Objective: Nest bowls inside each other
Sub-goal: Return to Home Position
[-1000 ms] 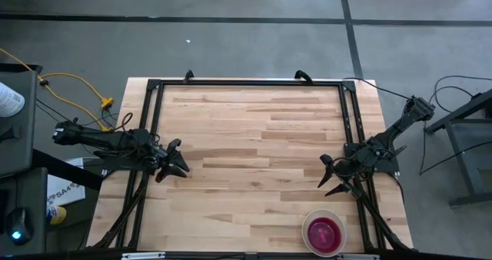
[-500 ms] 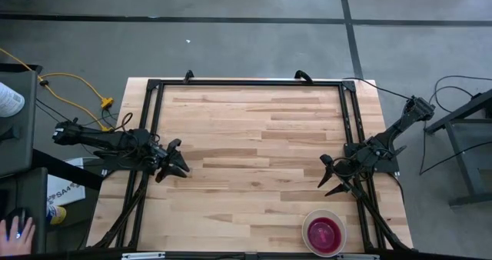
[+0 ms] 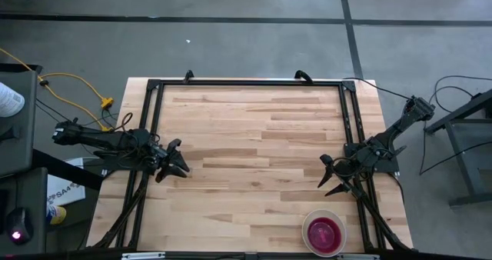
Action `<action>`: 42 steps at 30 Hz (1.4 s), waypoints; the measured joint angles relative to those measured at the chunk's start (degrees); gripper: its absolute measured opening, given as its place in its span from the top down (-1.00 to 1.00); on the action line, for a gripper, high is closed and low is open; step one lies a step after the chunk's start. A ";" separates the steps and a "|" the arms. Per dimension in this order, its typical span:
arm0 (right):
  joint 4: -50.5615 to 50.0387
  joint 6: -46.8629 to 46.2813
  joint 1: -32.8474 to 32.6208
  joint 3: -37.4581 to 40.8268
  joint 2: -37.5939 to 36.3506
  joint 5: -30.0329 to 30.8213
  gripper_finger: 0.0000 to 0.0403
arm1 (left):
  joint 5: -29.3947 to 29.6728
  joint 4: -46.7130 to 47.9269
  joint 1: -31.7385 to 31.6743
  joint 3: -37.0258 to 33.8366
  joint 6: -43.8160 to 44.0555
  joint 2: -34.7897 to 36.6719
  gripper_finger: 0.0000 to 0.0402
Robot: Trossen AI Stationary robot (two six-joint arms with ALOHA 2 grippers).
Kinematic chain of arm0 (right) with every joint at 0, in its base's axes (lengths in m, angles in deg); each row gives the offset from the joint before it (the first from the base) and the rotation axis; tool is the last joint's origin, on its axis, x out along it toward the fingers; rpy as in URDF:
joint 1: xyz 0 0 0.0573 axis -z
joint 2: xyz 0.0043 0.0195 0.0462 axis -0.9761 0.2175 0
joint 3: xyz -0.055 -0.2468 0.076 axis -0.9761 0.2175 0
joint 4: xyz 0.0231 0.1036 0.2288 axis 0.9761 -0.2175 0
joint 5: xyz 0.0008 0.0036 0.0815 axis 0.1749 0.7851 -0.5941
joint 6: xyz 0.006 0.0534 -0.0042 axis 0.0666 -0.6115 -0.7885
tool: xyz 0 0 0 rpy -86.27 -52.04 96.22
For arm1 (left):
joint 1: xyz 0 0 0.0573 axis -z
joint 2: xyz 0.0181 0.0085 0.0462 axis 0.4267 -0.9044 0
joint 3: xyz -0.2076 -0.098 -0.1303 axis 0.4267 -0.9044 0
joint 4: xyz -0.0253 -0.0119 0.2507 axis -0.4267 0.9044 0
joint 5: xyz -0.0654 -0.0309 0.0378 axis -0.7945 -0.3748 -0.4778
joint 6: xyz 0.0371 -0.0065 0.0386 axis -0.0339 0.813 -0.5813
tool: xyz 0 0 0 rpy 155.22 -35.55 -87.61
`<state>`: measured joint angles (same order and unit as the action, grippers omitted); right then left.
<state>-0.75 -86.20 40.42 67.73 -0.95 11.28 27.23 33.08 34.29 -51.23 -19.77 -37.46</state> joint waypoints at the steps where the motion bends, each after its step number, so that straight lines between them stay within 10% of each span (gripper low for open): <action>1: 0.00 0.00 0.00 0.00 0.02 -0.01 0.16 | 0.00 0.00 0.00 0.00 0.00 0.00 0.32; 42: 0.02 0.00 0.00 0.00 0.01 -0.02 0.16 | 7.68 1.43 -0.02 -0.24 7.44 0.03 0.32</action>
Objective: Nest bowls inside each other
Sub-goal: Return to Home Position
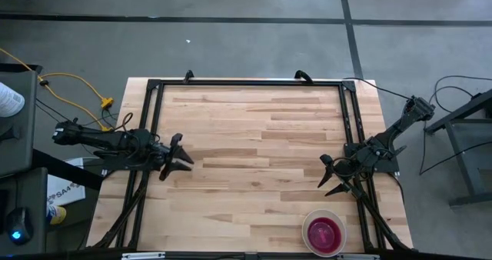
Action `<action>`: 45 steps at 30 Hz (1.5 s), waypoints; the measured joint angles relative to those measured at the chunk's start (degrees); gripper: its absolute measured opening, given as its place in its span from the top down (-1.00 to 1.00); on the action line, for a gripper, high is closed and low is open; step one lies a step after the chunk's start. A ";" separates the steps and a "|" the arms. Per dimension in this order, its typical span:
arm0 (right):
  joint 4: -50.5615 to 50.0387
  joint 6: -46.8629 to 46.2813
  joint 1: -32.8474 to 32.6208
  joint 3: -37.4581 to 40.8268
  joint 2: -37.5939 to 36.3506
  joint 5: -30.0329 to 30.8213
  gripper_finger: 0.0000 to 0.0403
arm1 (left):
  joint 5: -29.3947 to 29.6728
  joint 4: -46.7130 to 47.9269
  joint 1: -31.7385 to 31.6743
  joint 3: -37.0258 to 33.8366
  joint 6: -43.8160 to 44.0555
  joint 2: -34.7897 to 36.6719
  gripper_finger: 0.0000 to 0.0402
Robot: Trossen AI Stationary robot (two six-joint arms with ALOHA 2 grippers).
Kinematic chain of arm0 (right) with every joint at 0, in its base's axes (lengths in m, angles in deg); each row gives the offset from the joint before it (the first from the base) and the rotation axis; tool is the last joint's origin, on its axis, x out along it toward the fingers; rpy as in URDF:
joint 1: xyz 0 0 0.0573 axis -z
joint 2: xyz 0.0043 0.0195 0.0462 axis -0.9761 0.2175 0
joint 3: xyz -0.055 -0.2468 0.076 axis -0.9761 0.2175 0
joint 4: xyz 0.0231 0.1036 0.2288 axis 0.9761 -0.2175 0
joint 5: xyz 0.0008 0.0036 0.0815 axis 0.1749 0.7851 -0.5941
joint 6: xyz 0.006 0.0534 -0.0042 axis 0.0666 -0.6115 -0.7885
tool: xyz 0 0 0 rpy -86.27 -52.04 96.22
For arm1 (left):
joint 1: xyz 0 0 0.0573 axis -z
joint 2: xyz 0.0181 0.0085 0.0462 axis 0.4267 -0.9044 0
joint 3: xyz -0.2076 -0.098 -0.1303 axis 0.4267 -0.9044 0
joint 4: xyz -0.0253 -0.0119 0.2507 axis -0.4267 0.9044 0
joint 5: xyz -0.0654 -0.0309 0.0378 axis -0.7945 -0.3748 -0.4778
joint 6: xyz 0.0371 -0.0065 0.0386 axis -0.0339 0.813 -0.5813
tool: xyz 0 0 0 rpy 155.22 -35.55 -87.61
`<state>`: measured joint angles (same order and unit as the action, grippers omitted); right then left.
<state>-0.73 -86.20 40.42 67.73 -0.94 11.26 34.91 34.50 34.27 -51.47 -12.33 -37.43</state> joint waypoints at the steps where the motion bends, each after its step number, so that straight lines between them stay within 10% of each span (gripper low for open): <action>1: 0.00 -0.01 0.00 0.00 -0.01 0.00 0.16 | 1.23 0.13 0.00 -0.10 0.03 0.01 0.32; 17: 0.00 0.00 0.00 0.00 0.00 0.00 0.16 | 16.25 1.57 0.00 -0.35 -12.29 -0.01 0.32; 45: 0.00 -0.02 0.00 0.00 -0.01 -0.02 0.16 | 13.01 1.85 0.00 -0.43 -17.93 -0.01 0.32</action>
<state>-0.73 -86.22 40.42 67.73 -0.95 11.23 47.92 36.35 34.27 -51.90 -30.26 -37.44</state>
